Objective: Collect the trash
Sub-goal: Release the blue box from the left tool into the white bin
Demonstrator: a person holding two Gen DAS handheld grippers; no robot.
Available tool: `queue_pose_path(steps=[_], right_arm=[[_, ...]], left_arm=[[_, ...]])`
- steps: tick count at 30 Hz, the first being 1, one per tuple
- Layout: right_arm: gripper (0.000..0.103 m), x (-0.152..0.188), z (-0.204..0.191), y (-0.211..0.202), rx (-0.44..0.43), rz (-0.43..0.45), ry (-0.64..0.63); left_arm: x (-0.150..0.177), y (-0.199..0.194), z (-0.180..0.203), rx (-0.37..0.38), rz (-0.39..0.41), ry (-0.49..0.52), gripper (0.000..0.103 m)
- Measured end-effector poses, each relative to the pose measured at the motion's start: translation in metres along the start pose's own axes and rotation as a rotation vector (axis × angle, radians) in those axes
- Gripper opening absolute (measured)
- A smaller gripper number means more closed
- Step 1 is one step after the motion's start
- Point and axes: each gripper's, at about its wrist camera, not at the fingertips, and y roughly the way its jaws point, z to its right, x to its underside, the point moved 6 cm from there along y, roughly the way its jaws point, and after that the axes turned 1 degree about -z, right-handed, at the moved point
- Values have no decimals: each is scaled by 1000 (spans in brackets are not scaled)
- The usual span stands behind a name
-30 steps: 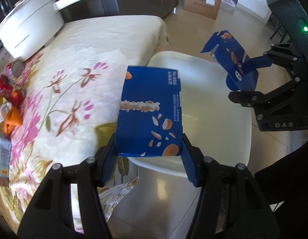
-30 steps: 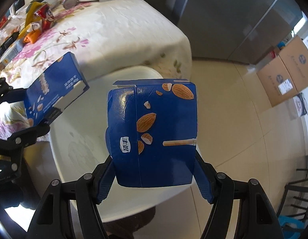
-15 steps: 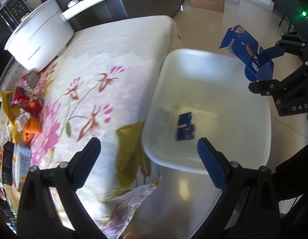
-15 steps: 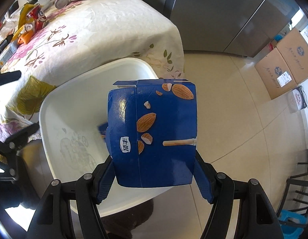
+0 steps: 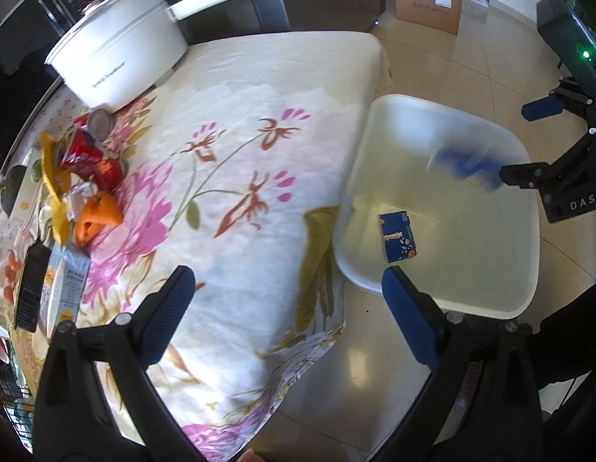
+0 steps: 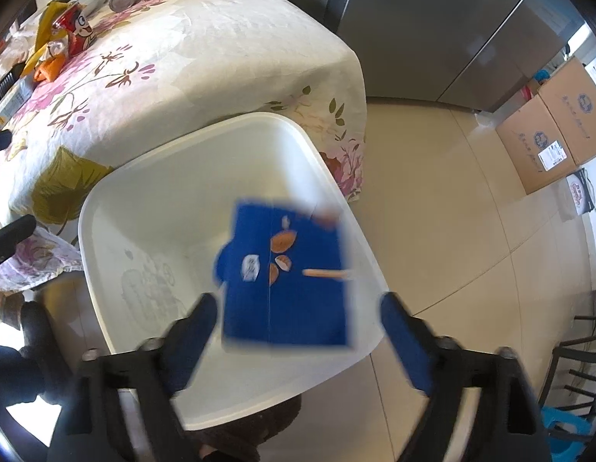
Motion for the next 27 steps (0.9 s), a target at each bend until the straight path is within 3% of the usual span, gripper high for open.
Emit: queue_pose_path(steps=[17,27], right_arm=[[90,-14,-10,-16,-30,37,6],[90,-40,-37,-39,-59,86,-21]], left_arm=[[12,-15,-32,-12,23,-68,98],[24,-23,-75,-27,26,-157,98]])
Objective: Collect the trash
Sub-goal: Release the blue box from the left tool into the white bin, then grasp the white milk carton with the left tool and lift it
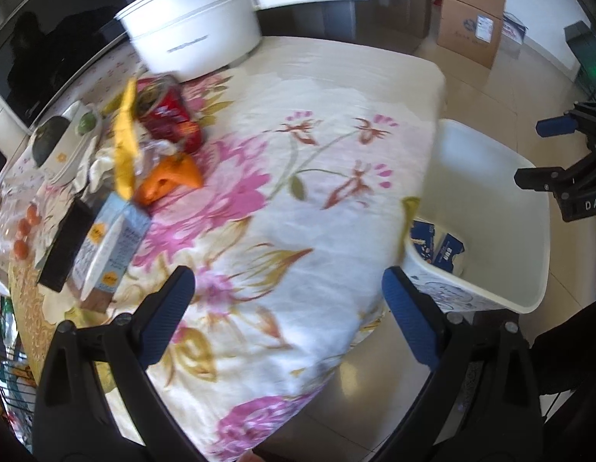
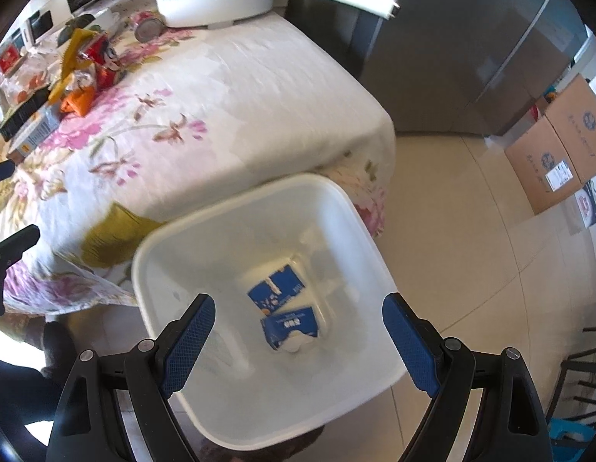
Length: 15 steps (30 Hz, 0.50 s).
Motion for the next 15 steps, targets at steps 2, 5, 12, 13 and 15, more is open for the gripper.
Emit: queue_pose_path(steps=[2,5,12,13,15], right_arm=[[90,-8,-10,-3,-9,11,-12],[90,-22,-28,-7,-25,27,-36],[90,-56,-78,-14,-65,57,-99],[90,-62,-86,-15,-71,62,-110],[90,-71,-98,-15,-78,68,-122]], left_arm=[[1,-2,-14,-7,3,-30,98],[4,-4,-39,-14,4,-81,98],[13,5,-98,-43,-15,-195,98],[15,9,-108,-41,-19,-216,98],[18,14,-122,-29,-25,-246,98]])
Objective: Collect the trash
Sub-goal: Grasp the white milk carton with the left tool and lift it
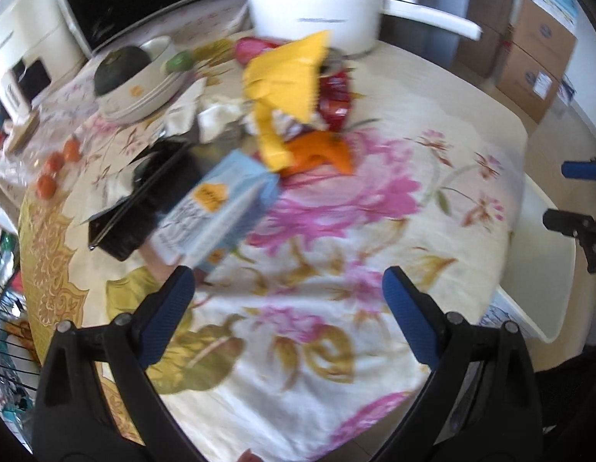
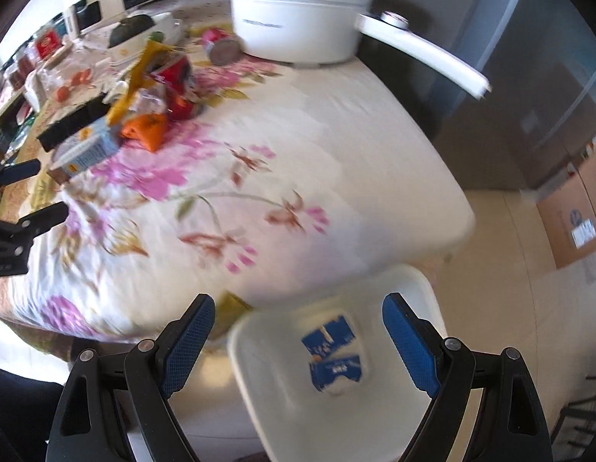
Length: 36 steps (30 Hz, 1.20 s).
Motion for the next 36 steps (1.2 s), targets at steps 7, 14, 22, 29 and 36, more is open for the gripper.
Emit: queue_pose_path(steps=[7,14,22,29,36], right_arm=[[90,-28,-14,12,-15,7,0],[90,-41,-10,26,-21,-4,33],[90,-45,-4,33,-30,-16,59],[90,-47,-2,32,-42,-13,85],[90,-46,3,30,-46,-11,100]], left_arm=[[-3,28,-36,111,-45,-65,98],[-21,40,-45,132,-35,1,98],[-41,58,-40,86,-84,91,98],[-42,74,-49,46,-156,67,95],[-30,60,-41,270,-166,-15,78]])
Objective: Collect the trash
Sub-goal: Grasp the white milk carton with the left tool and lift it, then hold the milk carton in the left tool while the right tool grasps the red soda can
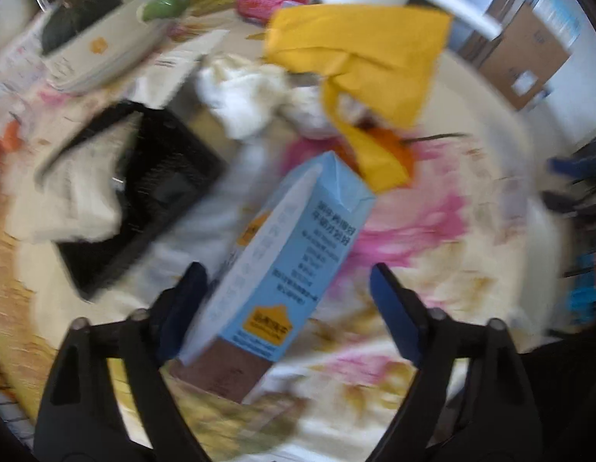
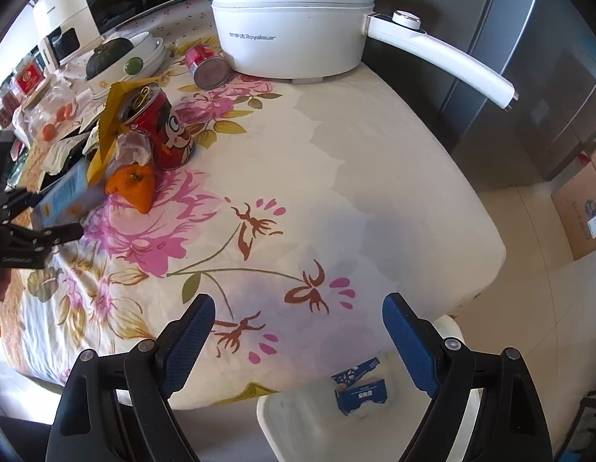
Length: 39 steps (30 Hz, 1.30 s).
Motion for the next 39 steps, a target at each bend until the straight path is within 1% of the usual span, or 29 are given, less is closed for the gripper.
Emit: queue_pose_path(steps=[2,3,6,7,9,10,11,12,13,14,15,18,22,27,29,30,31,32,36,39], right_arm=[[90,0,0,-1,-3,0,1],[90,0,1,-1,-3,1,1],[90,0,0,-2,-5,1,1],[90,0,0,-3,-5,2,1],[90,1,0,-4,-5,3,0],[90,1,0,-5,-5,2,-2],[90,2,0,-5,-6,0,-5],[90,2,-1,-5,-6,0,-9],[90,3,-2,-6,-4,1,-13],[90,3,-3,-7,-1,2,-18],[90,3,-3,-7,0,4,-20],[90,2,-6,-10,-6,8,-22],[90,0,-11,-15,-13,23,-21],[90,-6,-23,-17,-43,34,6],[90,-9,-29,-17,-48,44,14],[90,-11,-31,-17,-47,49,14],[90,-13,-33,-17,-46,58,13],[90,-14,-37,-18,-43,65,14],[90,-18,-51,-22,-55,93,-4],[90,-28,-63,-23,-64,111,-22]], left_arm=[[3,-1,6,41,-10,-2,78],[4,-1,8,35,-15,10,78],[5,5,13,-32,-34,32,78],[5,7,12,-73,-41,35,78],[8,12,9,-136,-46,27,78],[9,16,11,-150,-49,19,78],[17,18,12,-160,-45,15,74],[20,20,12,-172,-43,6,65],[25,22,12,-183,-43,-6,60],[26,21,11,-194,-24,-21,56],[29,19,10,-185,-14,-49,52],[40,12,2,-171,10,-117,46],[57,-8,-1,-136,56,-212,45],[85,-47,-1,-85,142,-303,45],[76,-63,3,-63,176,-321,45],[80,-69,3,-59,193,-327,45],[77,-73,1,-58,217,-336,45],[66,-71,-1,-60,229,-342,45],[74,-88,-11,-35,269,-370,45],[74,-101,-16,-20,294,-389,45]])
